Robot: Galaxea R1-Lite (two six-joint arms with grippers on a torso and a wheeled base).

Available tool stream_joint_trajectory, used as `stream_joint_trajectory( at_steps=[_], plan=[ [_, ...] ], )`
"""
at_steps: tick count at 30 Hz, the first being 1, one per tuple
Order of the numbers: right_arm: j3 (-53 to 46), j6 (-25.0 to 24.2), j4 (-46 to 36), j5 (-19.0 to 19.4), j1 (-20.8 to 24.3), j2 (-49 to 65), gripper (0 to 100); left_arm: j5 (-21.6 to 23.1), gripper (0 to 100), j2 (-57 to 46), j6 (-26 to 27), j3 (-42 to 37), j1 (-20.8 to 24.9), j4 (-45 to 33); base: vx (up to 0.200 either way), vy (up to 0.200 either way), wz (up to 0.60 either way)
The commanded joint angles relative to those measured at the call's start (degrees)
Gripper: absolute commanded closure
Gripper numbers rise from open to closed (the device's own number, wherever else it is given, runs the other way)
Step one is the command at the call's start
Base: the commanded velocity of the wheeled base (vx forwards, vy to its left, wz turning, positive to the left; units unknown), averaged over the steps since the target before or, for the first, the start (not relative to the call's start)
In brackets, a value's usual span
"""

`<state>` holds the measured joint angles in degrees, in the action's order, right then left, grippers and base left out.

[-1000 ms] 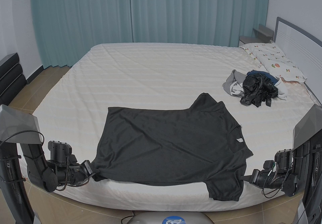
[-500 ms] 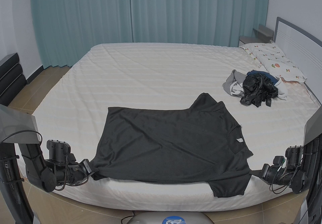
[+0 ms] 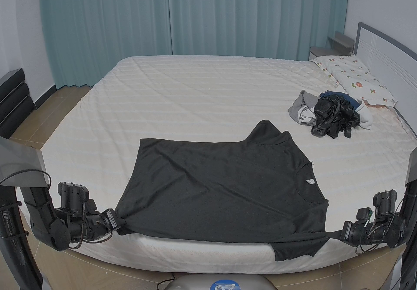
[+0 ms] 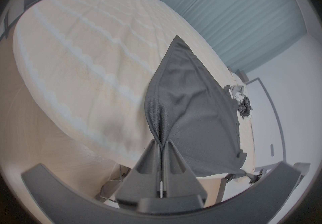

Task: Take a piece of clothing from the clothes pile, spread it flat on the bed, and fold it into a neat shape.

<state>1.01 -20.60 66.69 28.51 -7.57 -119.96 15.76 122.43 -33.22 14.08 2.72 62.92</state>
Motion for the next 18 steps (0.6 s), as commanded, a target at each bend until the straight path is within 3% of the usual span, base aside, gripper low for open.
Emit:
stream_joint_trajectory(
  at_steps=[1,6,12,18],
  plan=[
    [-1.01,1.53,-2.71,-0.04,-0.16,4.73,100,-1.61,100,-0.88,2.81,-1.95,0.09,0.01,0.0,0.0,0.0],
    [-1.01,6.8,-7.63,-0.04,-2.36,5.79,100,-3.02,100,-0.35,8.43,-4.41,0.62,0.01,0.0,0.0,0.0],
    [-1.01,10.49,-11.5,-0.04,-2.98,6.49,100,-3.81,100,-0.88,9.75,-5.73,0.71,0.01,0.0,0.0,0.0],
    [-1.01,13.22,-16.86,-0.04,-2.98,10.27,100,-5.92,100,-0.88,14.32,-7.75,0.71,0.01,0.0,0.0,0.0]
  ],
)
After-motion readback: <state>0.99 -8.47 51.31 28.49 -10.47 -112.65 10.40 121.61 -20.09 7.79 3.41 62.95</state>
